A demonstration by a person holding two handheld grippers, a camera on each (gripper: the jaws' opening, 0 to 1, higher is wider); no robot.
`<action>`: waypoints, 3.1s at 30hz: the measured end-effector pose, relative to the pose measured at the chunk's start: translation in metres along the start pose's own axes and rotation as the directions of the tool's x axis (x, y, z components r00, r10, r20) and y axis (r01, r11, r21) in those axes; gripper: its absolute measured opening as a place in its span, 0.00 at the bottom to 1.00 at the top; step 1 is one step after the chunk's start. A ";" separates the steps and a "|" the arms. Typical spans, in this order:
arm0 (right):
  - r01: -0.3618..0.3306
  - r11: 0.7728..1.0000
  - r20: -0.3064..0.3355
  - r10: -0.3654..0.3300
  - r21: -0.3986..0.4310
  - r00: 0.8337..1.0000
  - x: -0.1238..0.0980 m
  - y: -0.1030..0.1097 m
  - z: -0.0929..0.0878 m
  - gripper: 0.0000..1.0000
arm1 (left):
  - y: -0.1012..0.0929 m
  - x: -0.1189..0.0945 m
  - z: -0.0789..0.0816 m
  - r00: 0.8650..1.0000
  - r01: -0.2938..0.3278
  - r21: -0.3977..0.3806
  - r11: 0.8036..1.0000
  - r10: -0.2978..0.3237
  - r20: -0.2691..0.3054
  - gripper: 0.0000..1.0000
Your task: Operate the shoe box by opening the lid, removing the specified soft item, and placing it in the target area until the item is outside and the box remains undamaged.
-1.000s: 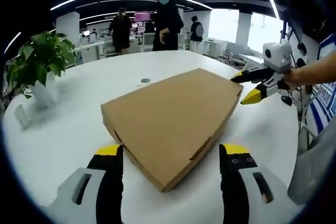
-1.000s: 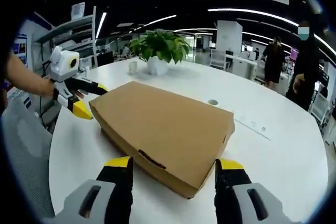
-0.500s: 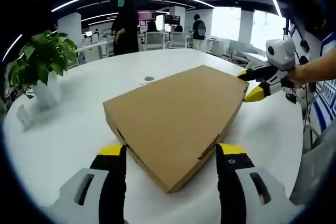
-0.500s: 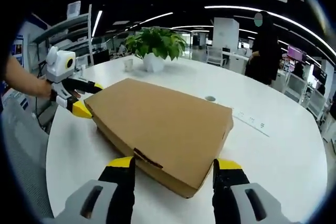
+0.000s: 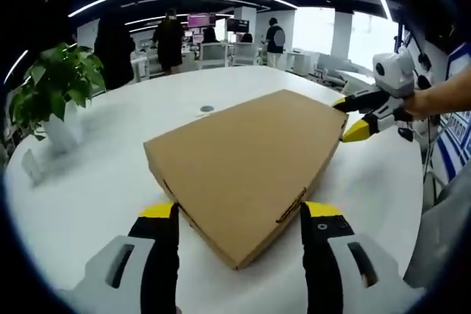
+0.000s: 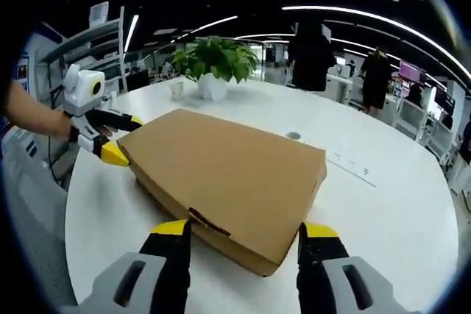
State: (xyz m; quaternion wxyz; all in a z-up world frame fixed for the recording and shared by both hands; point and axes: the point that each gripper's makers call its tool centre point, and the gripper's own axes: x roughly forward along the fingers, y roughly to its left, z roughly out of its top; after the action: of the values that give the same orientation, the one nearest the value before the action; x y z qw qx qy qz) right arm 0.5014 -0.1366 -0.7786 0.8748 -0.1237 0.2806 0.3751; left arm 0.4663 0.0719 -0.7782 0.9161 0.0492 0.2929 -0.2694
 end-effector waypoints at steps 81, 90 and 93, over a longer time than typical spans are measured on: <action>0.018 1.000 0.008 -0.018 -0.003 1.000 -0.043 0.136 -0.029 0.41 | 0.008 -0.092 -0.058 0.980 0.168 0.114 0.979 -0.153 -0.126 0.67; -0.002 1.000 0.013 0.003 -0.019 1.000 -0.040 0.154 -0.027 0.40 | 0.015 -0.109 -0.069 0.980 0.164 0.112 0.980 -0.150 -0.130 0.67; -0.008 1.000 0.015 0.008 -0.023 1.000 -0.039 0.159 -0.025 0.39 | 0.017 -0.114 -0.072 0.980 0.163 0.111 0.980 -0.149 -0.130 0.67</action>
State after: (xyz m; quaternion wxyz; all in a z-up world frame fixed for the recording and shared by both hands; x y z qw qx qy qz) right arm 0.3541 -0.0607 -0.7777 0.8740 -0.1296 0.2701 0.3827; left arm 0.3608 0.1575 -0.7745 0.8680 0.0976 0.3340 -0.3543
